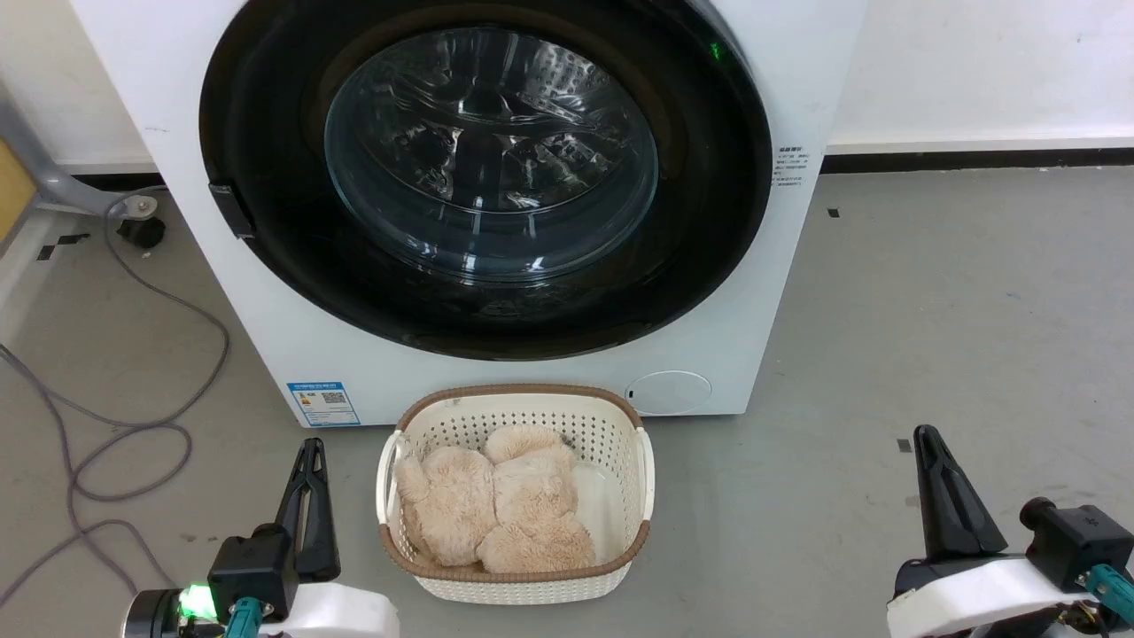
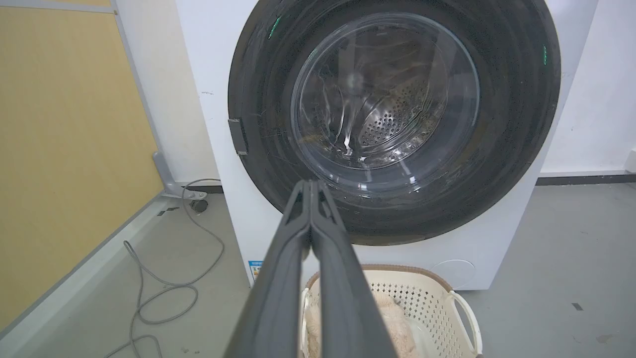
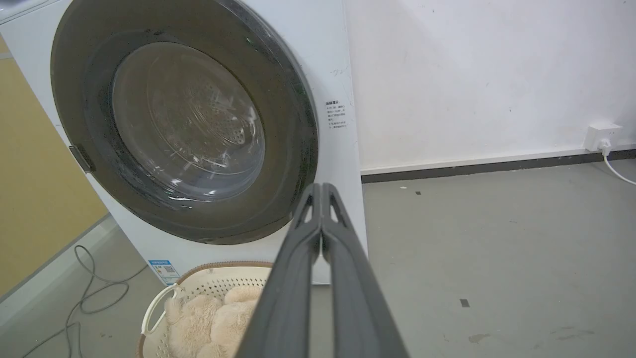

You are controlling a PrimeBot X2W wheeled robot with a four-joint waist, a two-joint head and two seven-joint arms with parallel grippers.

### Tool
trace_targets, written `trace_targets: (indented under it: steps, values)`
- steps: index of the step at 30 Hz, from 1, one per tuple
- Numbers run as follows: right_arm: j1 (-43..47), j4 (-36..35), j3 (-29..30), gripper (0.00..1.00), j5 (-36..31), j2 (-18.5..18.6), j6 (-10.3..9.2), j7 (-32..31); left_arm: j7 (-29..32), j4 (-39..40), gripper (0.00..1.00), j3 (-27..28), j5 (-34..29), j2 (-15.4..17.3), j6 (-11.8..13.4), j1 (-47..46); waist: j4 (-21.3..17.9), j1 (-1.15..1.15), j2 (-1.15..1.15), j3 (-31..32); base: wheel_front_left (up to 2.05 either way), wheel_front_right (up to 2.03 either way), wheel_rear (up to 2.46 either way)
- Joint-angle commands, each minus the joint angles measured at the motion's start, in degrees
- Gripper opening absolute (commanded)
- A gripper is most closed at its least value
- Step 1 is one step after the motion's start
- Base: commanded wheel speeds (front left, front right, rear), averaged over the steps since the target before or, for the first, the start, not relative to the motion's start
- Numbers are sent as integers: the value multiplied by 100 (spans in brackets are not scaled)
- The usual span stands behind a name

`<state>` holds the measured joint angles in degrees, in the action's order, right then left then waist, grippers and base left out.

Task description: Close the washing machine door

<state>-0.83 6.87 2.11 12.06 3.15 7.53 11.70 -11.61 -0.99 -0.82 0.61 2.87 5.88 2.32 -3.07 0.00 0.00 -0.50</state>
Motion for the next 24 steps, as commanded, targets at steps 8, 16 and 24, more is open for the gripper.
trace_targets:
  steps: [8, 16, 24]
  values:
    - [24, -102, -23, 0, -142, -9, -1, -121, 117, 25, 0, 19, -17, 4, -61, -61, 28, 0, 0, 5, 0, 0, 0]
    - [29, -154, -40, 0, -237, -10, -2, -214, 211, 31, 0, 25, -21, 4, -108, -77, 53, 0, 0, 9, 0, 0, 0]
    - [35, -207, -57, 0, -333, -12, -2, -309, 304, 38, 0, 30, -25, 3, -156, -92, 78, 0, 0, 13, 0, 0, 0]
